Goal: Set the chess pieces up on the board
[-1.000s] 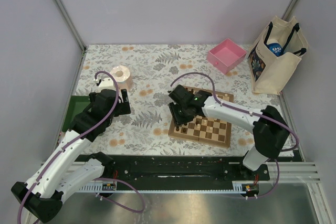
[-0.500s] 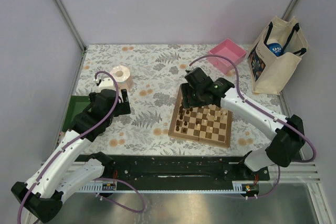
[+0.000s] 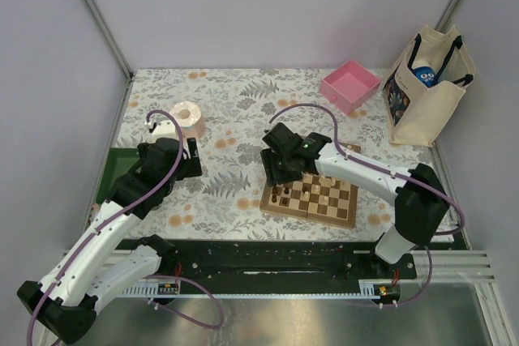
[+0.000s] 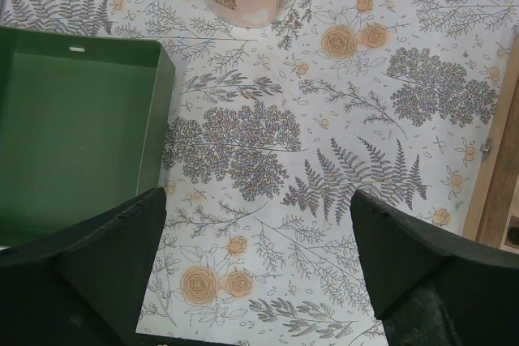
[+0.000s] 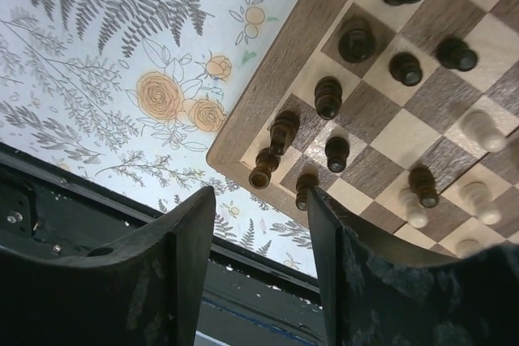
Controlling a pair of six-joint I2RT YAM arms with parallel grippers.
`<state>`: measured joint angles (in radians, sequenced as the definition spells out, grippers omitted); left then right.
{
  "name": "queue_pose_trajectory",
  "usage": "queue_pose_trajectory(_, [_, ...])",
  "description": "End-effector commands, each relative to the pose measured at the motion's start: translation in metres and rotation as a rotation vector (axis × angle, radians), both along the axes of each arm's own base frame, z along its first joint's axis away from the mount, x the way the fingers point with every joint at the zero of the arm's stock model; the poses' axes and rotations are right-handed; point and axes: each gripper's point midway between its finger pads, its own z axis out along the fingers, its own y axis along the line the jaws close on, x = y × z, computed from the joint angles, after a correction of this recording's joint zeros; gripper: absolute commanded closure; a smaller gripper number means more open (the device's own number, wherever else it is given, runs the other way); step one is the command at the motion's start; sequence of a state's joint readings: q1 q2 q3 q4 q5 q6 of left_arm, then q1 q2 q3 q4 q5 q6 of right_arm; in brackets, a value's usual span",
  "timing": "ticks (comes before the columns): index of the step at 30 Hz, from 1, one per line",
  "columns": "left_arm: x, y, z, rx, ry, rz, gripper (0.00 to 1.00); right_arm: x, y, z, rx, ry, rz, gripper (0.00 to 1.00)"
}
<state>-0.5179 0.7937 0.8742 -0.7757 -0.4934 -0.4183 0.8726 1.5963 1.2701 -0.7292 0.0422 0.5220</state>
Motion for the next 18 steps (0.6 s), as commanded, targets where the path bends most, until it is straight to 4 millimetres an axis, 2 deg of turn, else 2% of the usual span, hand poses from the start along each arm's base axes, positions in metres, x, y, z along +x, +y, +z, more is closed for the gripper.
queue_pose_trajectory(1, [0.0, -0.001, 0.003, -0.015, -0.016, -0.007, 0.01, 0.007, 0.014, -0.003, 0.002, -0.006, -0.052, 0.44])
queue_pose_trajectory(18, [0.0, -0.001, 0.003, -0.015, -0.019, -0.004, 0.01, 0.014, 0.017, -0.034, -0.053, 0.012, -0.066, 0.52])
